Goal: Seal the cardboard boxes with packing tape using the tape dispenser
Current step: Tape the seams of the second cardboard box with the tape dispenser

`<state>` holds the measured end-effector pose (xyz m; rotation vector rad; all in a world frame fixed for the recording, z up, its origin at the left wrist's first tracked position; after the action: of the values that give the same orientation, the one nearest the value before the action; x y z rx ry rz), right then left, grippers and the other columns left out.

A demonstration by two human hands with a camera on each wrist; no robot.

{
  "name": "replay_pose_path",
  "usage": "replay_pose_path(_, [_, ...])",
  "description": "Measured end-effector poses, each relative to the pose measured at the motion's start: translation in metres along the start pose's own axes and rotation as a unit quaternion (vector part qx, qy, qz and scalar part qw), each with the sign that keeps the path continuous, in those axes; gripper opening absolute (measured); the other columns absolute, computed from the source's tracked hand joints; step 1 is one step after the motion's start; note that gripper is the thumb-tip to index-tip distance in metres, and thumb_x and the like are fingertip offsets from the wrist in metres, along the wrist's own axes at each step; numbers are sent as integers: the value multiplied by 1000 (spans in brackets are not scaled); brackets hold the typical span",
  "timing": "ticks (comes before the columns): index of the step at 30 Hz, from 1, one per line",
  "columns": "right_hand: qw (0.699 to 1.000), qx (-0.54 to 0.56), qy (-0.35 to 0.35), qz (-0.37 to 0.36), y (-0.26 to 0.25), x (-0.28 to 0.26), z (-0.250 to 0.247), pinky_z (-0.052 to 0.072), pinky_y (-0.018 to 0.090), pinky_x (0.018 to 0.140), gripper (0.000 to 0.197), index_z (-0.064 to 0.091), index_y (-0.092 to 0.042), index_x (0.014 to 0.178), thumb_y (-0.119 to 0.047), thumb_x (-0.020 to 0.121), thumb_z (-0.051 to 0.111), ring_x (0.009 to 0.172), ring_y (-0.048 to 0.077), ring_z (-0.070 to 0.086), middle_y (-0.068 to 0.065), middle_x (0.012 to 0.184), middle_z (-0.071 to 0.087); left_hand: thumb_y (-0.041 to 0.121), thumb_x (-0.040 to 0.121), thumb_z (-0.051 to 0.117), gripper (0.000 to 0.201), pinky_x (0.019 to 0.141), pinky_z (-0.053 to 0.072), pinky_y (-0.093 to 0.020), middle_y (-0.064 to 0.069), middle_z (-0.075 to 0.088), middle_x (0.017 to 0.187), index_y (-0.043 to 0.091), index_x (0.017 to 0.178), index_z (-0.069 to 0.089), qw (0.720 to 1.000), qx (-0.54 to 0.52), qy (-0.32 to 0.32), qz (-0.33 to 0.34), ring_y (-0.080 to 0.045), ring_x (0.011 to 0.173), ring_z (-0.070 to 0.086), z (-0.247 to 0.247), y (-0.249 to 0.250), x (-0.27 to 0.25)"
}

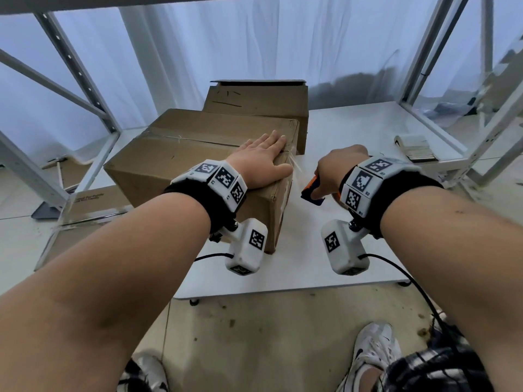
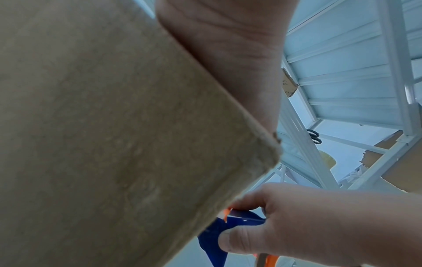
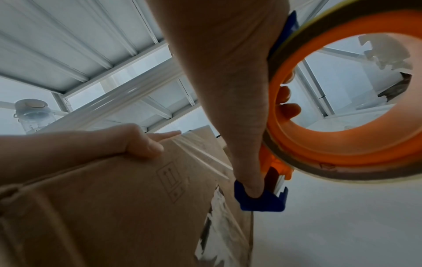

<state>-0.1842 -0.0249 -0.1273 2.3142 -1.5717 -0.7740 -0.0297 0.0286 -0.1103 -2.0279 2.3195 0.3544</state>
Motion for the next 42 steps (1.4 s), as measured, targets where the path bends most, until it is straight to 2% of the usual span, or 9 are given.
replay_pose_path(8, [993, 78, -68, 57, 4, -4, 31, 48, 36, 76, 69, 59, -6, 109, -57, 63, 62, 98, 41, 59, 16, 104, 58, 48, 95, 32, 70, 119, -2, -34, 4, -10, 160, 26, 152, -3, 1000, -3, -4, -5, -10, 146, -7, -1, -1, -3])
replay_pose_path(13, [982, 173, 52, 63, 34, -12, 31, 39, 28, 66, 49, 56, -29, 113, -66, 81, 50, 86, 22, 54, 0, 96, 59, 47, 96, 32, 69, 119, -2, -33, 4, -9, 160, 26, 152, -3, 1000, 0, 1, 1, -10, 146, -6, -1, -2, -4])
replay_pose_path(18, [917, 388, 67, 68, 46, -12, 28, 46, 38, 90, 80, 35, -16, 142, -62, 82, 58, 115, 30, 52, 12, 131, 54, 46, 95, 36, 71, 118, -2, -33, 3, -9, 160, 26, 152, -2, 1000, 0, -10, 15, -11, 146, -7, -3, -1, -10])
replay_pose_path(24, [808, 581, 9, 97, 38, 4, 62, 39, 28, 57, 42, 54, -8, 82, -49, 88, 59, 64, 23, 54, 10, 73, 58, 43, 95, 46, 74, 114, -7, -26, 7, -6, 160, 31, 152, 1, 996, -21, -32, 75, -8, 145, -8, -4, -28, -29])
replay_pose_path(28, [861, 501, -57, 68, 24, 15, 69, 40, 32, 72, 53, 59, -1, 83, -53, 92, 50, 76, 29, 56, 13, 76, 60, 47, 82, 45, 80, 110, -3, -23, 8, 0, 160, 33, 151, 8, 995, -48, -31, 86, -8, 146, -4, -6, -35, -32])
replay_pose_path(33, [924, 375, 4, 80, 11, 26, 54, 42, 35, 97, 54, 49, -5, 132, -39, 91, 59, 119, 31, 52, 17, 130, 55, 42, 73, 45, 81, 107, -4, -16, 12, 9, 159, 34, 149, 19, 991, -98, -24, 93, -2, 144, 1, -10, -41, -28])
replay_pose_path(35, [862, 493, 102, 61, 4, 28, 37, 43, 36, 97, 42, 52, -7, 126, -24, 88, 61, 115, 29, 53, 15, 123, 57, 39, 71, 46, 81, 105, -4, -15, 13, 11, 158, 34, 149, 22, 990, -111, -24, 89, -1, 143, 2, -12, -42, -25])
replay_pose_path(39, [624, 763, 168, -11, -18, 13, -4, 48, 30, 72, 20, 62, -11, 73, -18, 90, 54, 73, 18, 61, 7, 77, 65, 38, 70, 45, 82, 107, -6, -15, 10, 11, 158, 32, 149, 23, 989, -112, -18, 97, -2, 144, 2, -11, -44, -21])
replay_pose_path(42, [576, 805, 139, -9, -26, 7, -10, 52, 28, 74, 35, 64, -10, 78, -40, 92, 55, 71, 16, 64, 9, 76, 69, 39, 71, 44, 81, 111, -6, -19, 9, 11, 159, 33, 149, 22, 989, -105, -14, 101, -3, 144, 1, -7, -46, -21])
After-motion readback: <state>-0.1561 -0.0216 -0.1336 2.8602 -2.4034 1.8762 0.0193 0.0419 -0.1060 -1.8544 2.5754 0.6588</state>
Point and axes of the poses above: each hand's wrist, its own x-axis towards the middle knuckle, its own z-axis out of the palm, y = z × x, the point moved 2 cm from there along x, towards the middle knuckle
